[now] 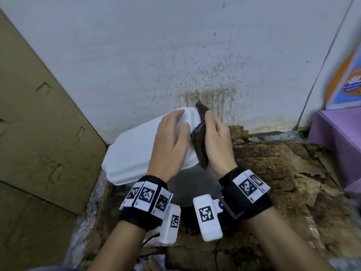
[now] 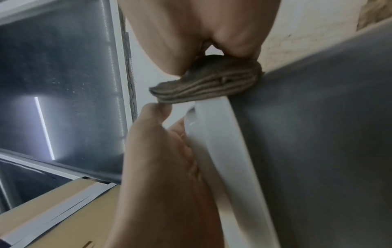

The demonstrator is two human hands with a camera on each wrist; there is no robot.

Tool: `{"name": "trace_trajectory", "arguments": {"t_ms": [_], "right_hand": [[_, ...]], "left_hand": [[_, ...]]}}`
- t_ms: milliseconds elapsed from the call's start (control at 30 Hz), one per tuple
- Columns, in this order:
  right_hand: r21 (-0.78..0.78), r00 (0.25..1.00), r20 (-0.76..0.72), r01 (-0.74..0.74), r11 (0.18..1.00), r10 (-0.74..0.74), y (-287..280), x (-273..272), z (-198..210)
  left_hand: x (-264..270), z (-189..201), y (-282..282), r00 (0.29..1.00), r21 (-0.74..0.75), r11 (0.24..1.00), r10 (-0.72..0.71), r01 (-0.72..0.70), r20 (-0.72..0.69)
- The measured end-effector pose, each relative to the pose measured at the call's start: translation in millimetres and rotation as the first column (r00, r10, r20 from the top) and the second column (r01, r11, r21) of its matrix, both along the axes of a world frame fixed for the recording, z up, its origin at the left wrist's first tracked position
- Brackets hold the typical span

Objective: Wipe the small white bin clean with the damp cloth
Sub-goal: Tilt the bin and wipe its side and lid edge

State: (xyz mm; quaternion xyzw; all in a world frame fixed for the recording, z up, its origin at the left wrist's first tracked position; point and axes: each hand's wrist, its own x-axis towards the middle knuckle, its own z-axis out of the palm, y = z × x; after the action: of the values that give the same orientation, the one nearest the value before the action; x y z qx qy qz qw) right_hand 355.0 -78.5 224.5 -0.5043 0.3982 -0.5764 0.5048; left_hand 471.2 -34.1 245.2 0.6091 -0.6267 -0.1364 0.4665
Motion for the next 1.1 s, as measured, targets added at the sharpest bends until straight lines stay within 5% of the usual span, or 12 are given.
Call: {"name": "trace_trajectory", "arguments": {"t_ms": [100,167,233,333,433,567,767,967,1100], "right_hand": [[-0.006,0.993,-0.119,-0.015,1.0,0.014,-6,-21,-3],[0.005,0.98,-0.199,-0.031,1.0,0.031,-9,-34,-10],[0.038,0.964,-0.265,-0.024,0.999,0.034,-14,-48,-21],[0.076,0.95,-0.31,-0.018,0.997,0.04,-16,-70,-27],[0.11,0.939,-0.341,-0.012,0.994,0.049,-13,-89,-24],[0.132,0.921,-0.385,0.0,0.991,0.051,-9,-110,-17],[0.189,0.896,-0.429,-0.032,0.981,0.112,-7,-123,-12],[0.258,0.872,-0.469,-0.021,0.966,0.144,-7,-122,-11],[0.291,0.854,-0.517,0.114,0.95,0.056,13,-115,-25]], "left_hand": [[-14,9,0,0.921,-0.01,1.0,0.006,-0.01,-0.391],[-16,12,-1,0.862,-0.021,0.998,0.038,-0.056,-0.505],[-11,9,1,0.893,-0.021,0.994,0.083,-0.103,-0.442],[9,-6,6,0.963,-0.004,0.968,0.251,-0.252,-0.097],[35,-19,13,0.866,0.067,0.866,0.487,-0.496,0.114],[48,-31,26,0.807,0.292,0.765,0.589,-0.575,0.047],[31,-49,35,0.868,0.585,0.738,0.483,-0.336,-0.112],[39,-54,32,0.855,0.518,0.798,0.47,-0.306,-0.219],[44,-47,26,0.879,0.459,0.842,0.42,-0.283,-0.228]]}}
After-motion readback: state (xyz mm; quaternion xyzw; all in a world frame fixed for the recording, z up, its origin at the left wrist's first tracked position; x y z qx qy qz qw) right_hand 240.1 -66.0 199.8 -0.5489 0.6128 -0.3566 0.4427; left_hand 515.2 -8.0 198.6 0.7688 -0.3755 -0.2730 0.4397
